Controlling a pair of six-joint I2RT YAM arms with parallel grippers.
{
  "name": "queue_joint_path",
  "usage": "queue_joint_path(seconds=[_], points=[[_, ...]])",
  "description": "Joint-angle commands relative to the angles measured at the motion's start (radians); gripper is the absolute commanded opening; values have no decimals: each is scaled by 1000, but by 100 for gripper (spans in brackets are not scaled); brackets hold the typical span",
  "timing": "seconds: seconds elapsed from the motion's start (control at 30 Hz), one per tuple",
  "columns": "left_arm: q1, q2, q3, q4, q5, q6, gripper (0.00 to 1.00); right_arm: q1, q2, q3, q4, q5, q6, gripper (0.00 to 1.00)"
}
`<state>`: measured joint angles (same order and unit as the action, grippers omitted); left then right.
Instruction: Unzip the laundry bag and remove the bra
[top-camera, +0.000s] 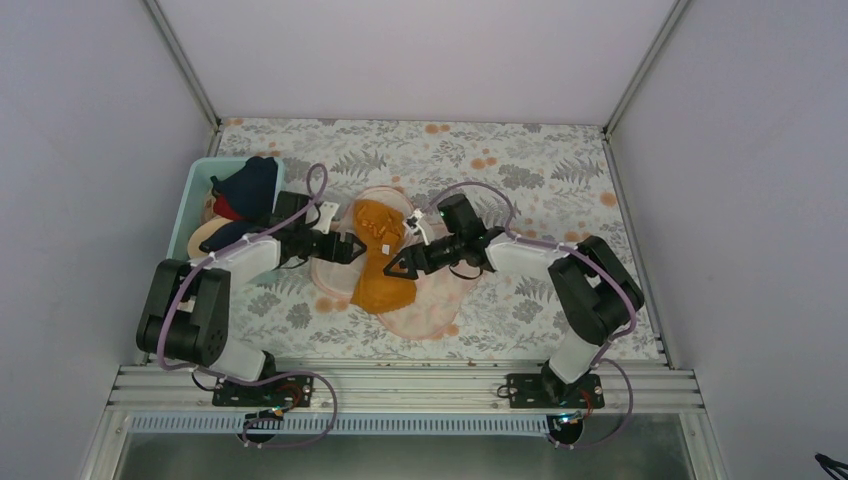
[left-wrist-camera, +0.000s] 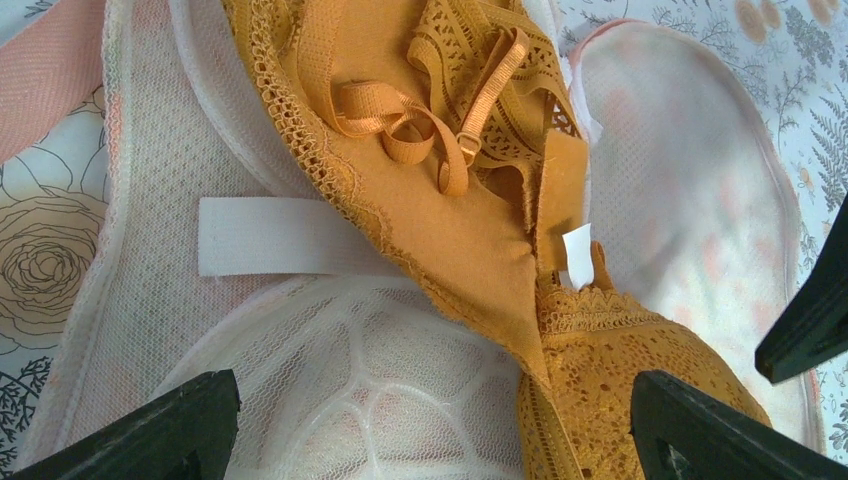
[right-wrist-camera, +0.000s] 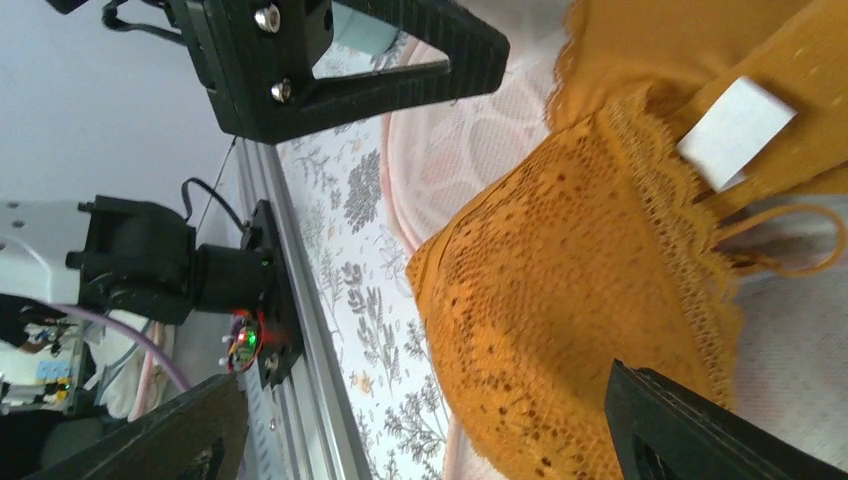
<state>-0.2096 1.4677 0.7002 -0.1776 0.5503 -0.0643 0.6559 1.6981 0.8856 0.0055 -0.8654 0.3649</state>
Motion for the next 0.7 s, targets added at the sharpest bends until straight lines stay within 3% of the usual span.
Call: queue_joint_path(seconds=[0.0,0.13,0.33,0.5,0.6,0.67], points=[[-4,56,107,-39,-62,-6,94,-16,12,76,-92,92,-61,91],[-2,135,196,-62,-109,-16,90,-33,9,114,-117,115,-78,91],[-44,201,245,-40,-81,-19,68,-46,15,123,-131,125,-98,91],[-74,226,259,-49,-83,-11,55,-68,16,122,-128,113,-106,91],[-74,233,264,-58,-93,-4,40,-83,14,127,-129,104,-111,91],[-74,220,258,-48,-86,6,22,-93,6,130,-131,99,-118,91]])
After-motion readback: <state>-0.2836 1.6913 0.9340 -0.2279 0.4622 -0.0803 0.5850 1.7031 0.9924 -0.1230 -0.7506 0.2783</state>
